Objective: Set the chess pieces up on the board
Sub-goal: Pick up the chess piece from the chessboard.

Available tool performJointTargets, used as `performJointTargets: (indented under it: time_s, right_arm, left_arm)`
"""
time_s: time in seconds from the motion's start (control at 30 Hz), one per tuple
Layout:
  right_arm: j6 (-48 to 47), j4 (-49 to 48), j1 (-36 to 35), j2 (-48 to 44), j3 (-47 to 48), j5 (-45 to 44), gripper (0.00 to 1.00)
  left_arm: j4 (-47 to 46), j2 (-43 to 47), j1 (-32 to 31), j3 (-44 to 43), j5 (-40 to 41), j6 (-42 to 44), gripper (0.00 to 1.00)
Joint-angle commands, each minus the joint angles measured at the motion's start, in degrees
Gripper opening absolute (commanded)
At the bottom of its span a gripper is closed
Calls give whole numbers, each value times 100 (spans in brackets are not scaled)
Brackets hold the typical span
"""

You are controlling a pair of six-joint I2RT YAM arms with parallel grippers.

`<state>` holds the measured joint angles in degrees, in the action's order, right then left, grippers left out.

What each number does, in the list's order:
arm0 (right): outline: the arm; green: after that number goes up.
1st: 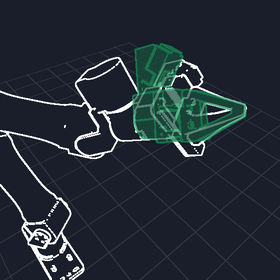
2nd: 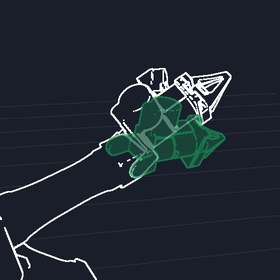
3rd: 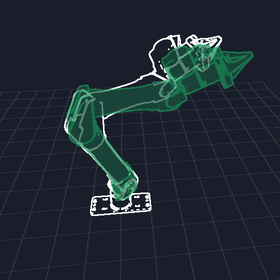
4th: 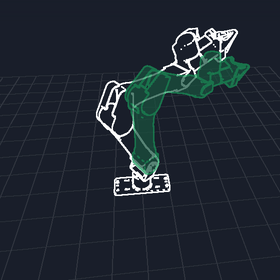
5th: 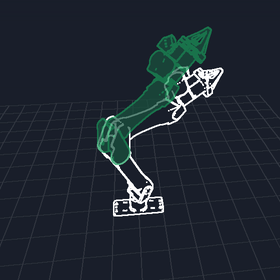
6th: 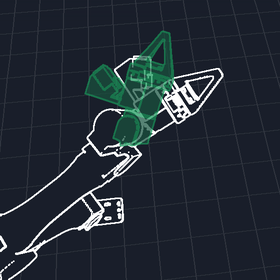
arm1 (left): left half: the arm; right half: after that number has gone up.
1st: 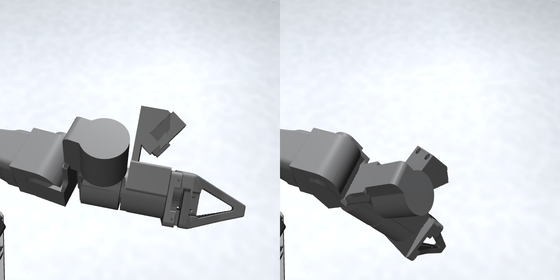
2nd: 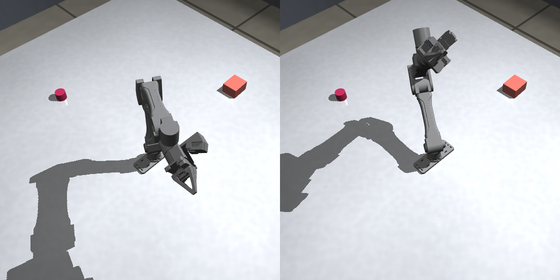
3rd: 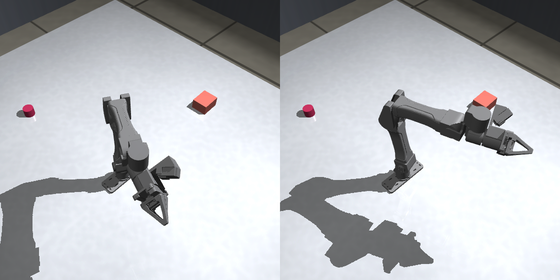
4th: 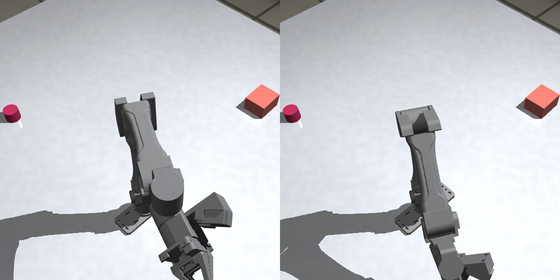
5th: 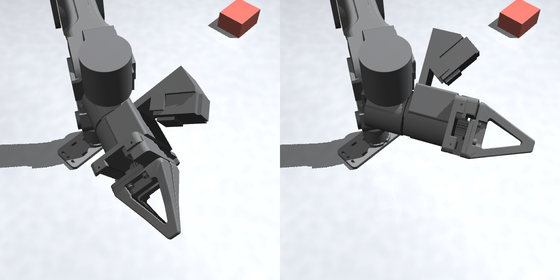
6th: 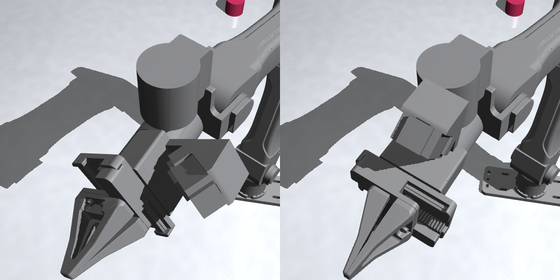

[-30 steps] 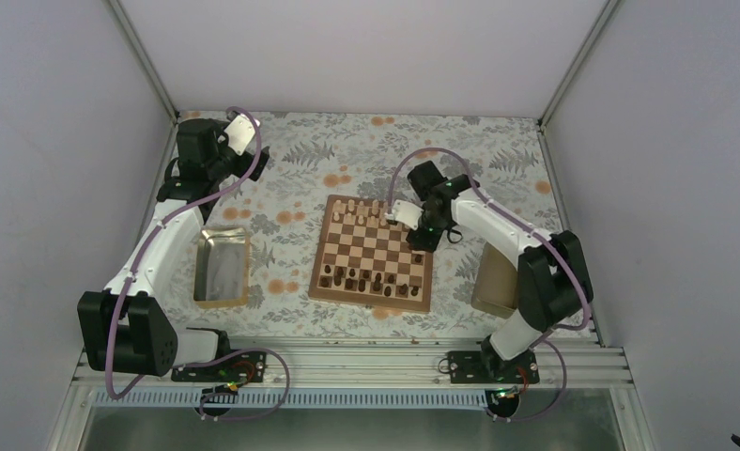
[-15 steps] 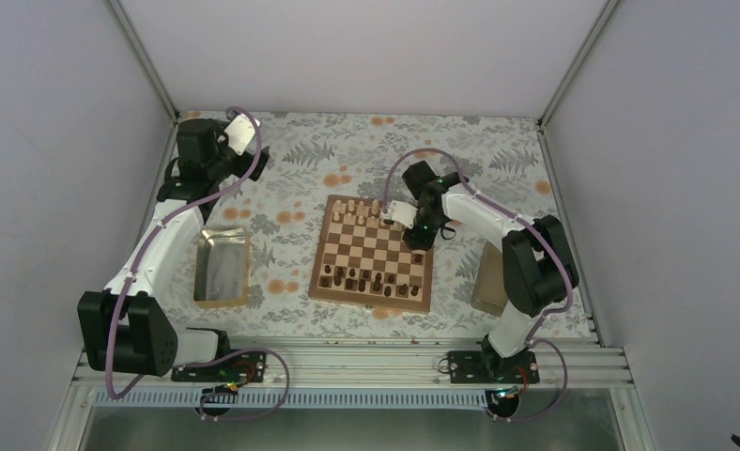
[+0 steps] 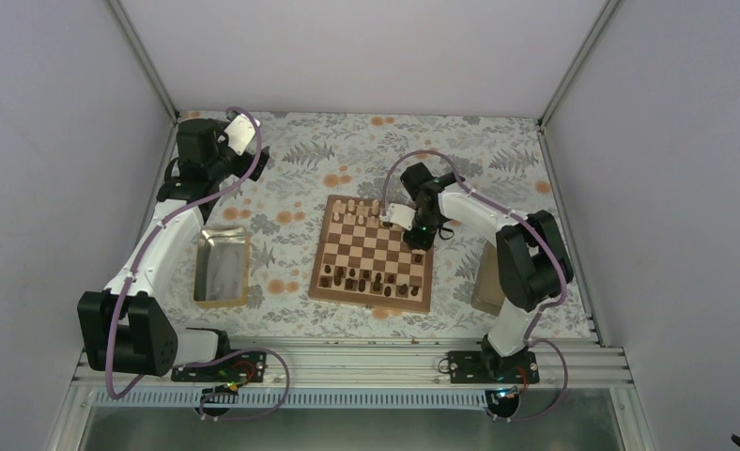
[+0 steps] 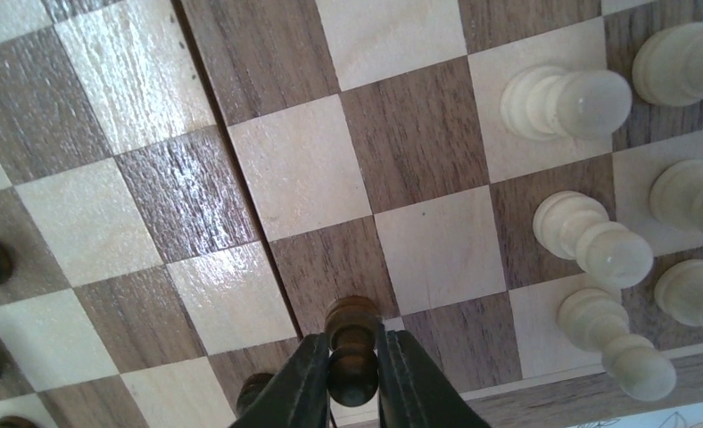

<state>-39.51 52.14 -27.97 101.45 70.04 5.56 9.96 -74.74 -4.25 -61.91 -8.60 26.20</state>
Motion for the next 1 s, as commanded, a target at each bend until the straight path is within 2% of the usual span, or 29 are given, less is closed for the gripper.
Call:
performJointTargets:
  time_s: [0.0,0.23,0.6,0.97]
  right_arm:
    - [-32,49,73,19,137,136,13]
    - [73,285,14,-393,221,94,6]
    - [402,718,-778,-1142,-28,160,5]
    - [561,594,-1047,-1127,-591,322,6]
  left_arm:
    - [-99,-33,27,38,-72,35,100]
    - [-90,-29,28,27,-80,26,100]
    - [-64,12,29,9,-105,12,100]
    - [-67,-21,30,-4,-132,3,100]
